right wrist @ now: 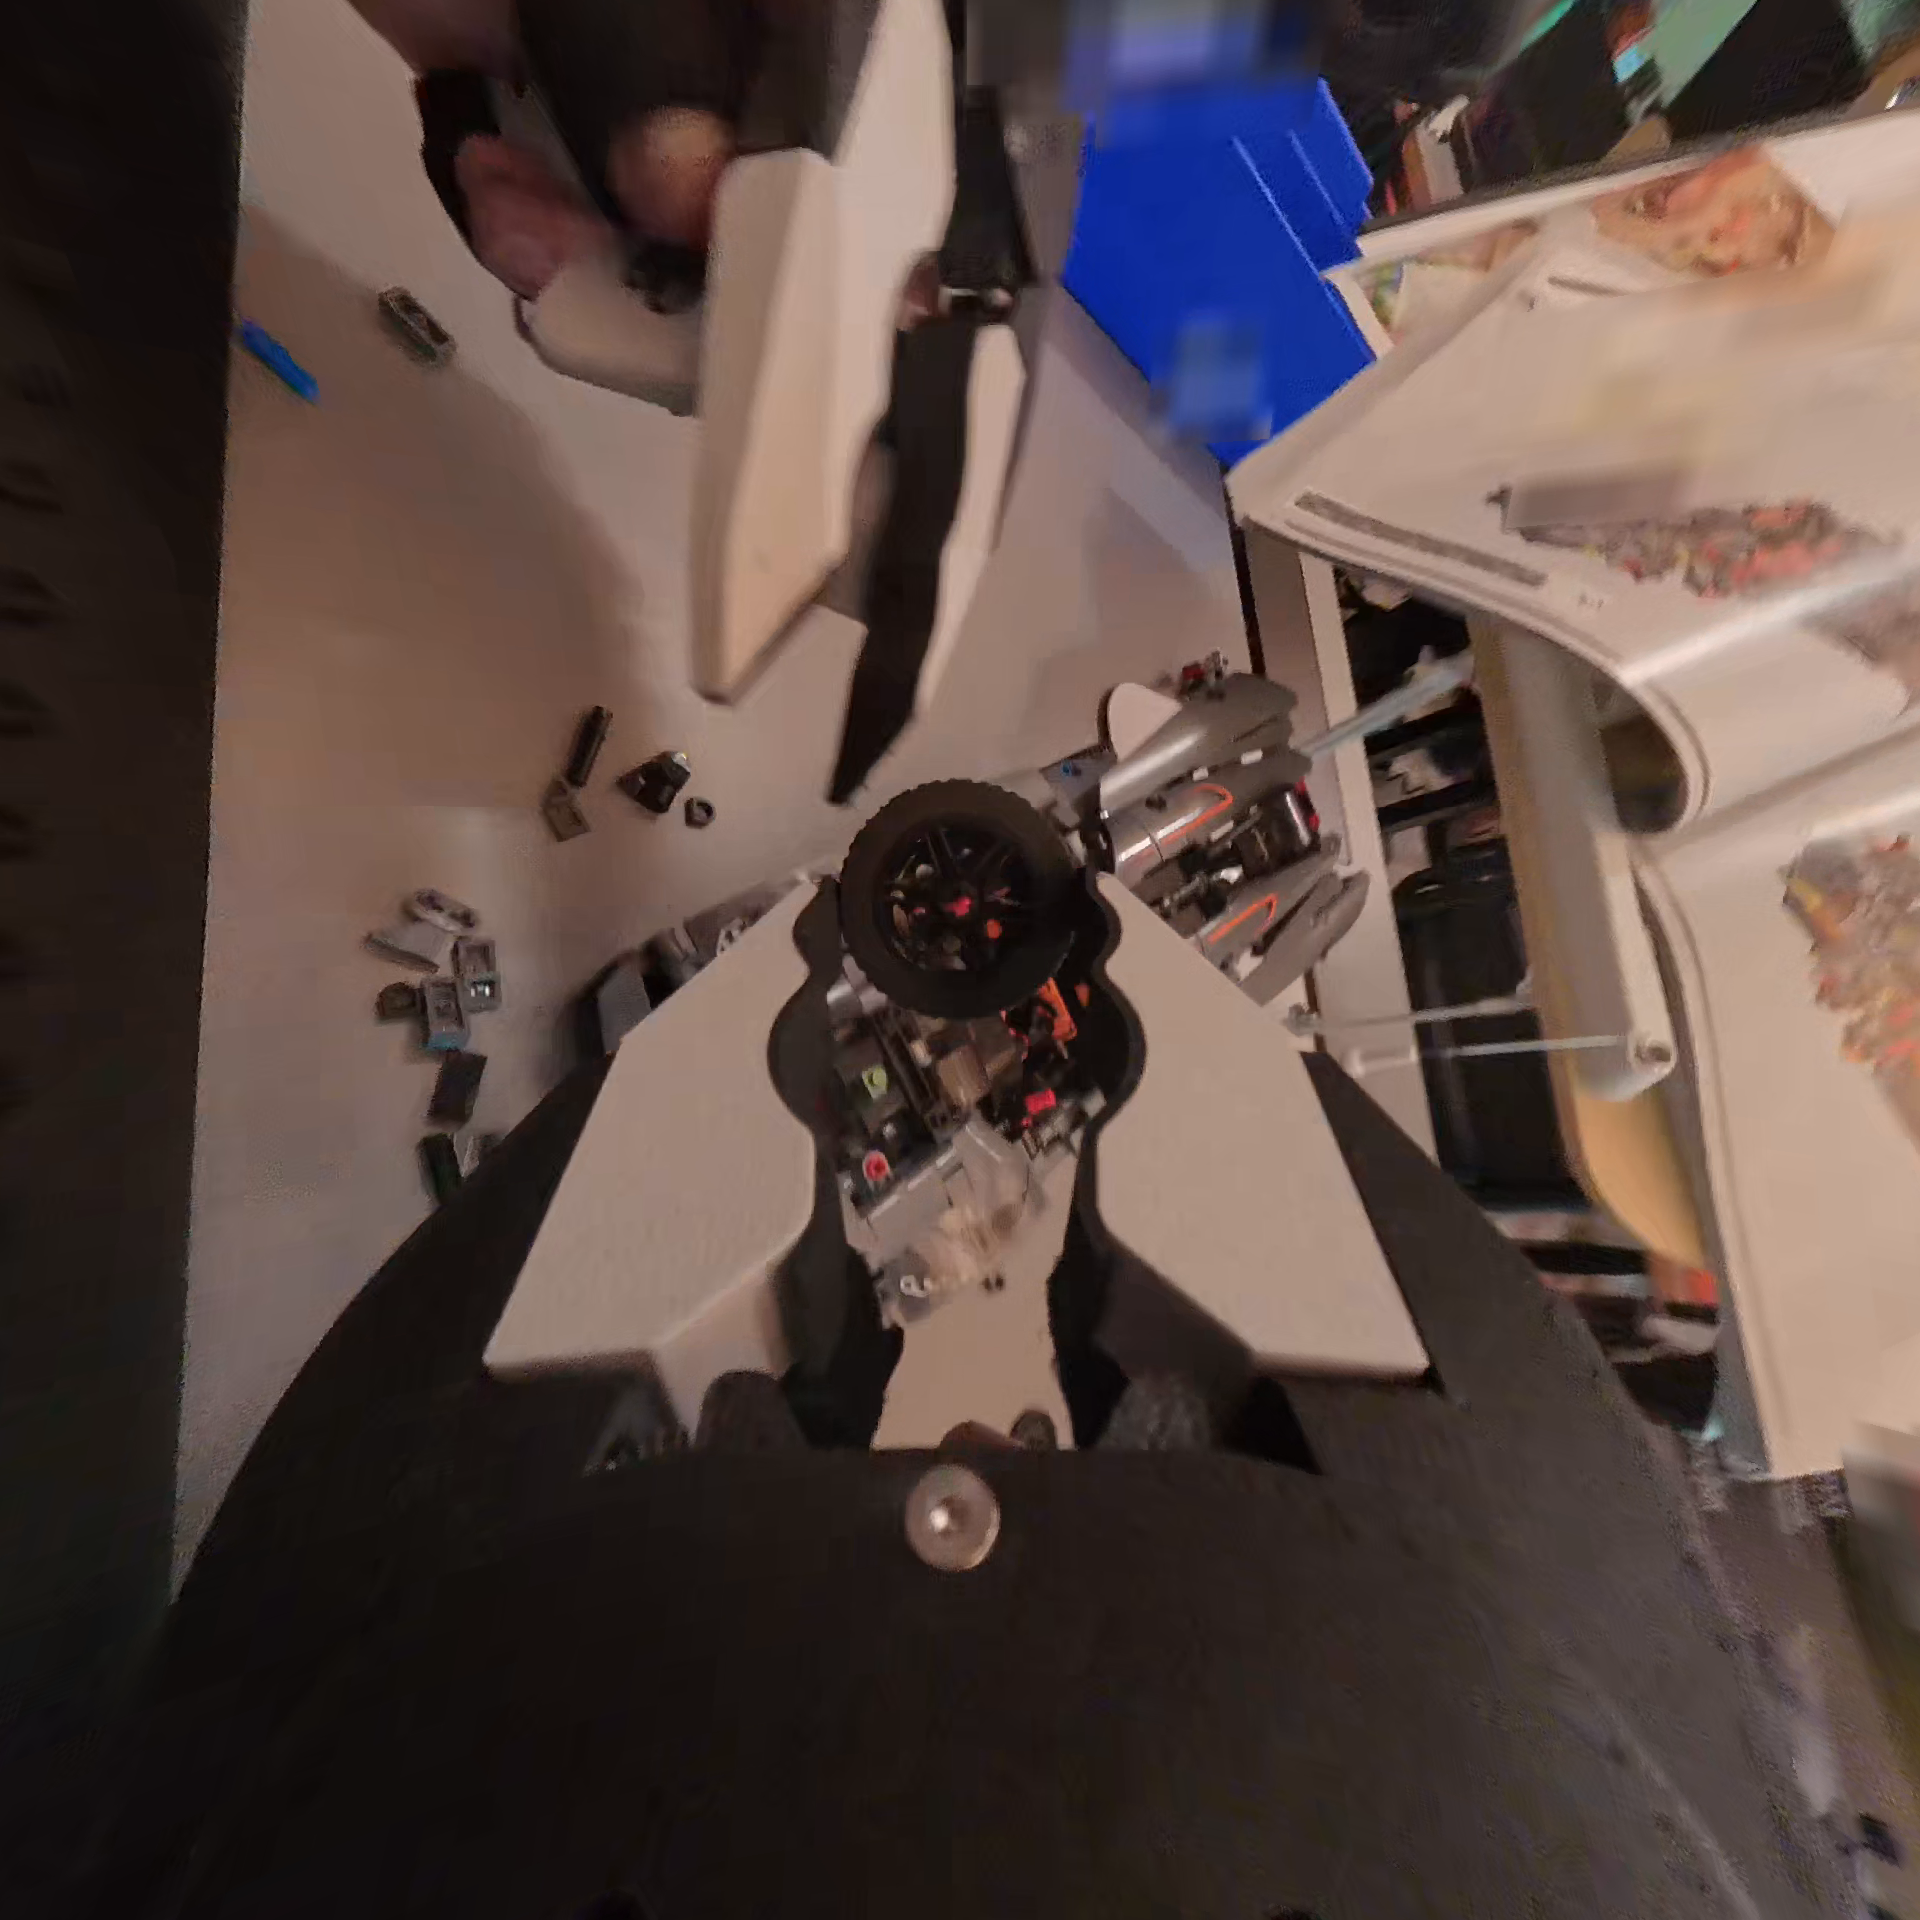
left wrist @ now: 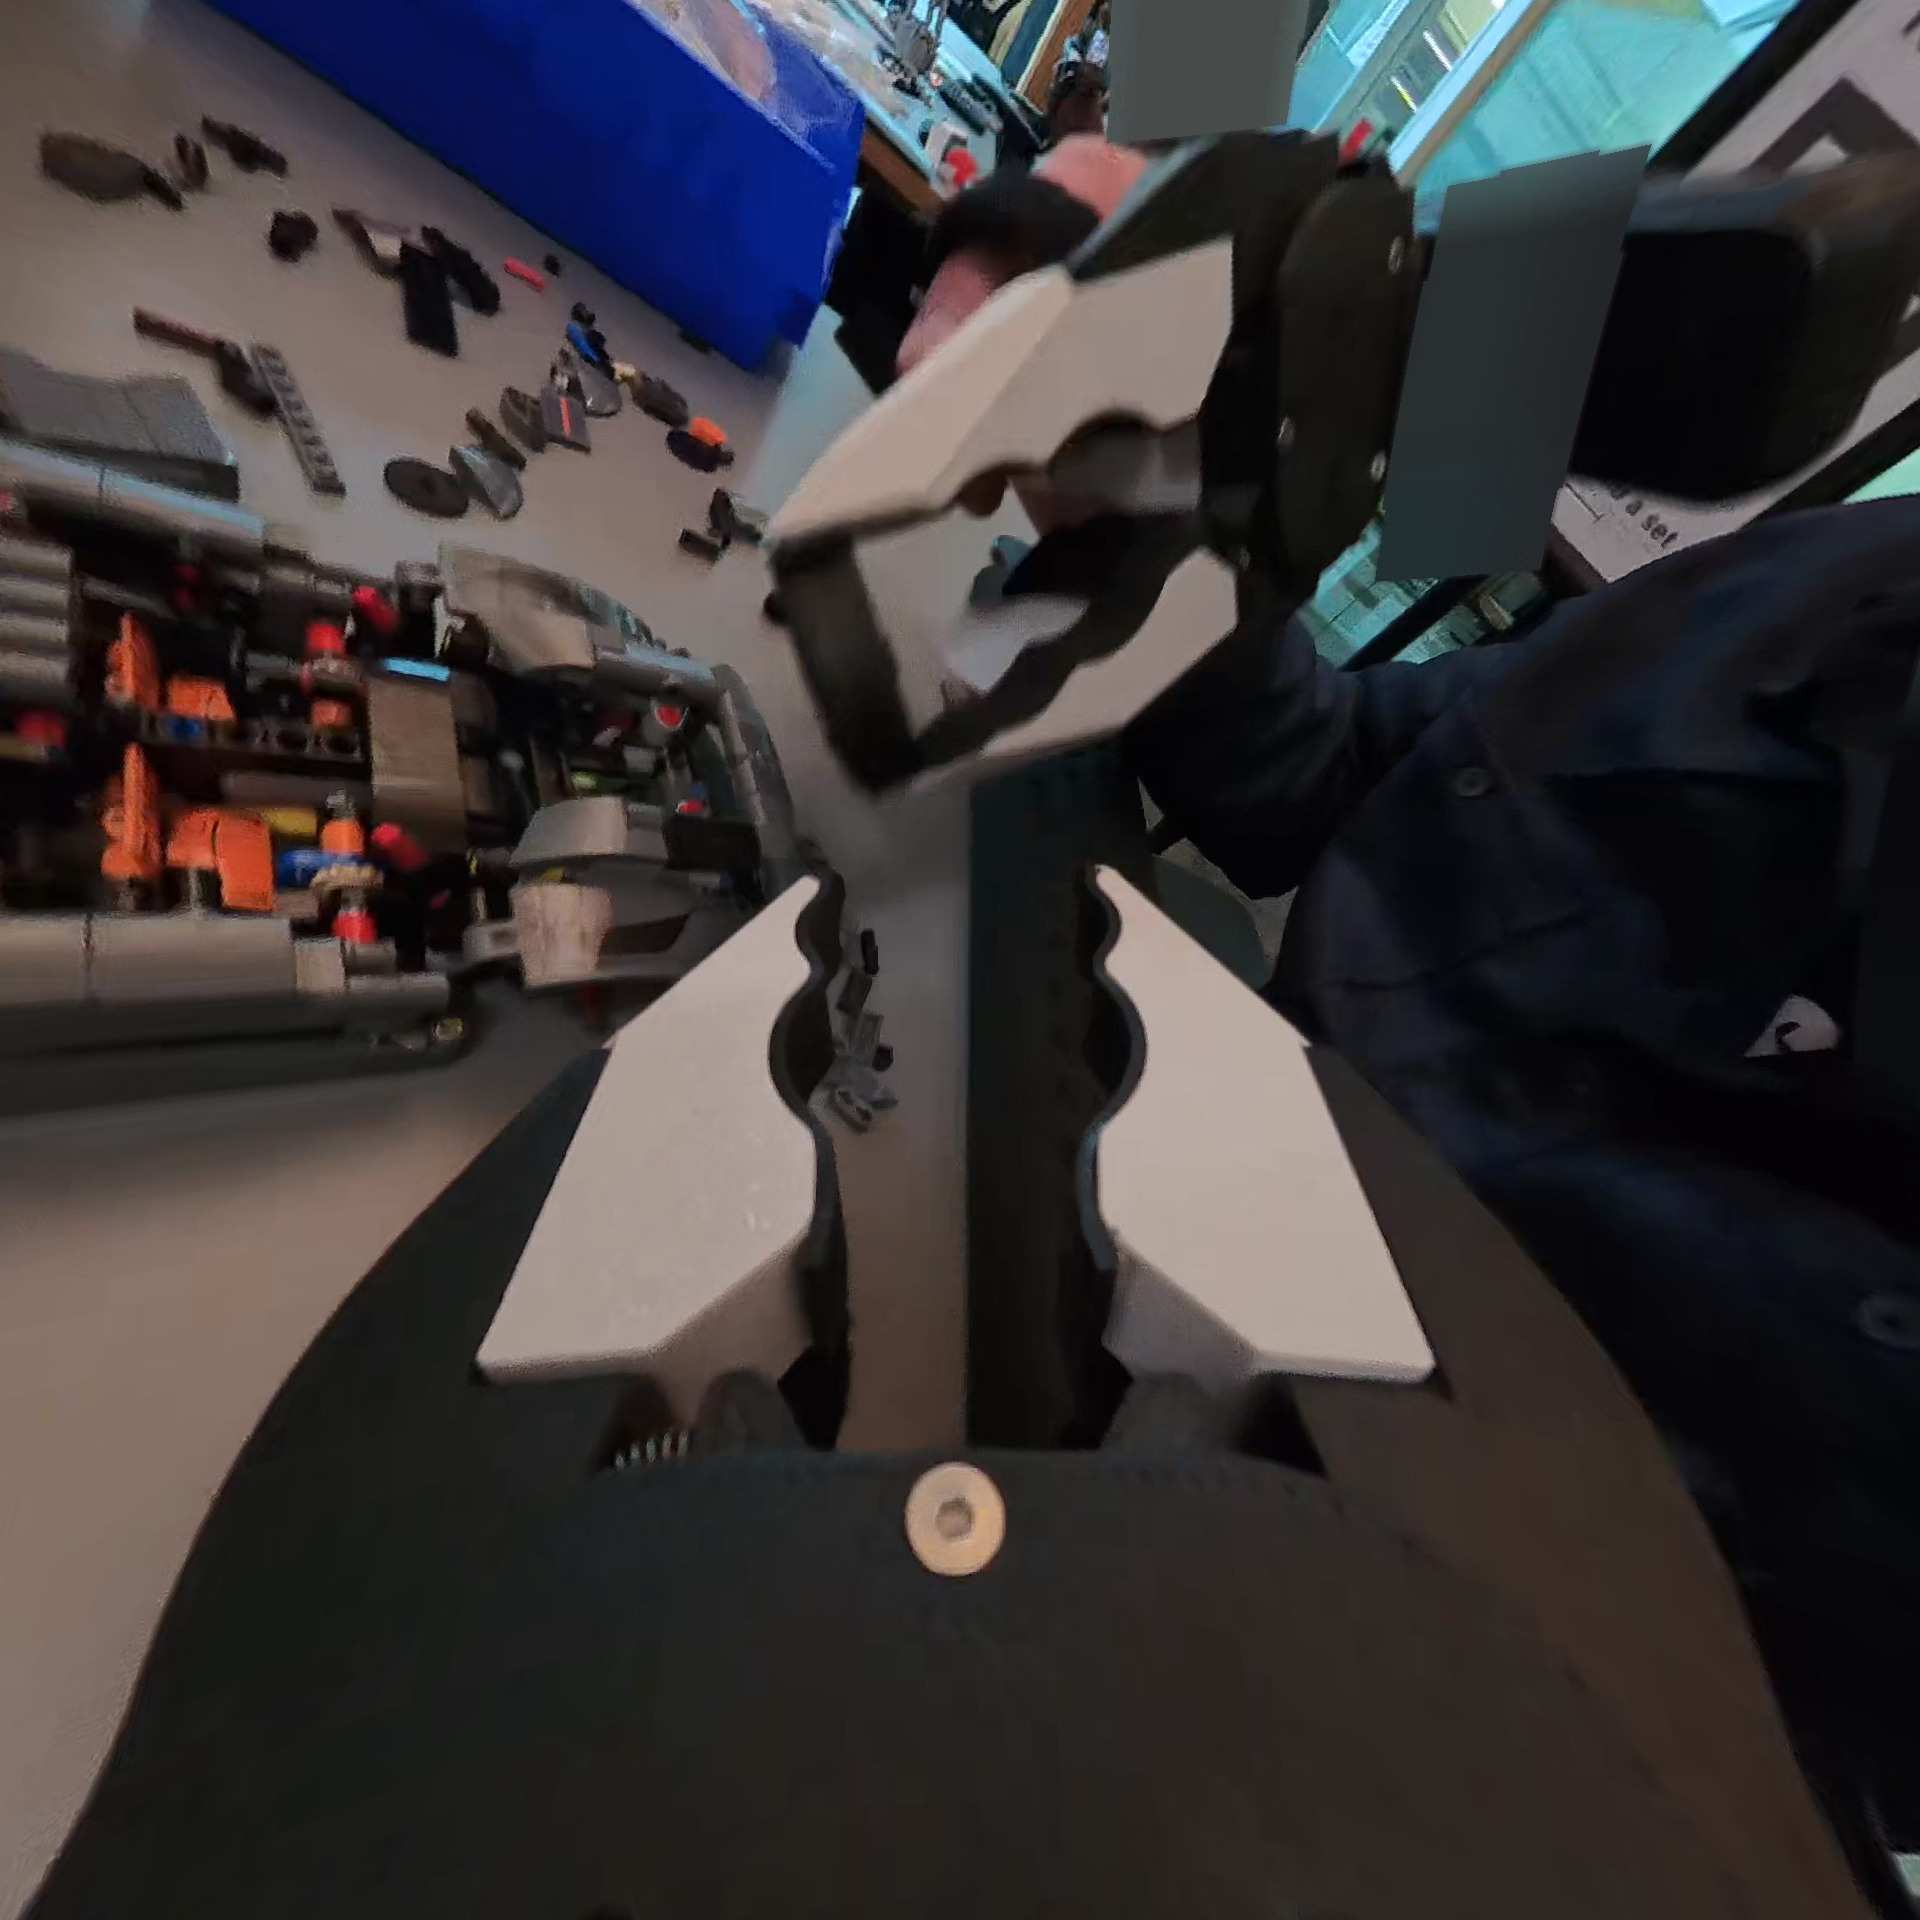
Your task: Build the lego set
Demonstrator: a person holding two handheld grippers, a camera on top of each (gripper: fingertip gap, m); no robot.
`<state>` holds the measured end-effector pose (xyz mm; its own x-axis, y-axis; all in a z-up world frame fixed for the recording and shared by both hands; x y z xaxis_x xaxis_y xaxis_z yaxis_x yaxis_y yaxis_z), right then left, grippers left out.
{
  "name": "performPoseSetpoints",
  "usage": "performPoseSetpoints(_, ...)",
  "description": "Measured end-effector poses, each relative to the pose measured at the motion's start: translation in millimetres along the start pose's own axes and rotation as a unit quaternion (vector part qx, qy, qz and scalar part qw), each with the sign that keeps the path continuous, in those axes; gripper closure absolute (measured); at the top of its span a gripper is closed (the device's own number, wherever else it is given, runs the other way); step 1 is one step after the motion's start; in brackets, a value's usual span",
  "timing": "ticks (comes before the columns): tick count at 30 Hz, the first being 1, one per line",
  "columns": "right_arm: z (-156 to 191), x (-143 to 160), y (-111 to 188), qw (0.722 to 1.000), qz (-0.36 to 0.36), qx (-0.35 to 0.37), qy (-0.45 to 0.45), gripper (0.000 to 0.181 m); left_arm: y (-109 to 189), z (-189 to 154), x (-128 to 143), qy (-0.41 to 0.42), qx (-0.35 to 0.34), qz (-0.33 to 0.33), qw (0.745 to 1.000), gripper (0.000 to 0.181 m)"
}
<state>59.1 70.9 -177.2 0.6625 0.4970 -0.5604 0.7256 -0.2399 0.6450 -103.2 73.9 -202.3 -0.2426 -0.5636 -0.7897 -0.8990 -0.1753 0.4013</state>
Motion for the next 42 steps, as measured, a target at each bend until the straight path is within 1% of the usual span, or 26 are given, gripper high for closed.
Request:
performPoseSetpoints(1, 4, -5, -6, 1.000, 0.008, 0.010, 0.018, 0.138, -1, -3, -2, -0.010, -0.001, -0.011, 1.000, 0.139)
performPoseSetpoints(2, 6, -10, -9, 0.999, 0.016, 0.029, 0.032, 0.138, -2, -2, -4, -0.013, -0.022, -0.018, 1.000, 0.139)
performPoseSetpoints(4, 11, -16, -13, 0.996, 0.033, 0.058, 0.059, 0.138, -3, -1, -3, -0.019, -0.032, -0.009, 0.999, 0.140)
performPoseSetpoints(6, 17, -22, -13, 0.993, 0.029, 0.073, 0.084, 0.138, 0, 0, -4, -0.030, -0.038, -0.024, 0.999, 0.157)
performPoseSetpoints(8, 21, -27, -13, 0.991, 0.031, 0.090, 0.098, 0.138, 3, -1, -6, -0.036, -0.031, -0.041, 0.998, 0.168)
performPoseSetpoints(11, 22, -26, -15, 0.991, 0.029, 0.090, 0.090, 0.138, 3, -3, -6, -0.068, -0.056, -0.035, 0.995, 0.168)
performPoseSetpoints(13, 21, -24, -14, 0.993, 0.026, 0.093, 0.074, 0.135, 4, -5, -6, -0.095, -0.084, -0.037, 0.991, 0.169)
performPoseSetpoints(14, 20, -23, -11, 0.993, 0.022, 0.095, 0.066, 0.134, 5, -8, -6, -0.130, -0.113, -0.038, 0.984, 0.169)
performPoseSetpoints(15, 19, -22, -8, 0.994, 0.008, 0.092, 0.054, 0.135, 5, -12, -7, -0.182, -0.154, -0.037, 0.970, 0.169)
performPoseSetpoints(16, 18, -20, -5, 0.996, -0.010, 0.086, 0.037, 0.134, 6, -16, -6, -0.253, -0.210, -0.029, 0.944, 0.169)
performPoseSetpoints(17, 16, -17, -2, 0.996, -0.023, 0.082, 0.021, 0.136, 6, -23, -5, -0.333, -0.270, -0.027, 0.903, 0.169)
performPoseSetpoints(18, 15, -13, 0, 0.996, -0.029, 0.078, 0.010, 0.136, 5, -32, -4, -0.411, -0.323, -0.025, 0.852, 0.170)
performPoseSetpoints(19, 15, -10, 2, 0.997, -0.032, 0.071, 0.004, 0.138, 3, -41, -3, -0.484, -0.371, -0.021, 0.792, 0.170)
performPoseSetpoints(21, 17, -7, 2, 0.997, -0.037, 0.066, 0.006, 0.143, -3, -57, 2, -0.605, -0.440, -0.016, 0.663, 0.170)
performPoseSetpoints(22, 18, -7, 2, 0.997, -0.038, 0.068, 0.008, 0.145, -7, -64, 6, -0.643, -0.448, -0.014, 0.621, 0.170)
performPoseSetpoints(23, 19, -8, 3, 0.997, -0.041, 0.070, 0.013, 0.148, -11, -69, 8, -0.663, -0.454, -0.013, 0.595, 0.170)
performPoseSetpoints(25, 21, -10, 4, 0.995, -0.045, 0.080, 0.023, 0.153, -15, -72, 12, -0.692, -0.463, -0.006, 0.554, 0.170)
performPoseSetpoints(26, 22, -10, 6, 0.995, -0.045, 0.086, 0.027, 0.158, -15, -74, 13, -0.702, -0.465, -0.004, 0.539, 0.171)
performPoseSetpoints(29, 23, -12, 10, 0.993, -0.050, 0.099, 0.040, 0.159, -15, -77, 14, -0.722, -0.475, -0.008, 0.503, 0.171)
performPoseSetpoints(30, 23, -12, 10, 0.992, -0.046, 0.105, 0.046, 0.159, -15, -78, 14, -0.726, -0.477, -0.008, 0.495, 0.170)
performPoseSetpoints(31, 24, -13, 10, 0.992, -0.040, 0.110, 0.053, 0.160, -16, -78, 14, -0.728, -0.477, -0.008, 0.492, 0.170)
performPoseSetpoints(34, 25, -13, 8, 0.991, -0.039, 0.112, 0.053, 0.155, -16, -77, 15, -0.728, -0.473, -0.004, 0.496, 0.171)
performPoseSetpoints(37, 27, -10, 5, 0.994, -0.037, 0.097, 0.031, 0.151, -13, -75, 18, -0.722, -0.456, 0.015, 0.521, 0.170)
performPoseSetpoints(39, 27, -1, 4, 0.996, -0.029, 0.081, -0.005, 0.148, -10, -68, 23, -0.700, -0.429, 0.041, 0.569, 0.170)
performPoseSetpoints(42, 31, 14, 3, 0.997, -0.007, 0.040, -0.066, 0.138, -3, -51, 34, -0.658, -0.399, 0.078, 0.634, 0.170)
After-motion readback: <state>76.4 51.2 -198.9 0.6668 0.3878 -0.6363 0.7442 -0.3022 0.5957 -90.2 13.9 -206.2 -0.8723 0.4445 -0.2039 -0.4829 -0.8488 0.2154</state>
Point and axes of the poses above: each gripper's, where its closed fingertips meet, y back along the fingers, x out of its underside, z = x × y across the jaws, the point moved 9 cm from there along y, back along the fingers, and after that the axes turned 14 degrees about -x, right-handed, at the moved point
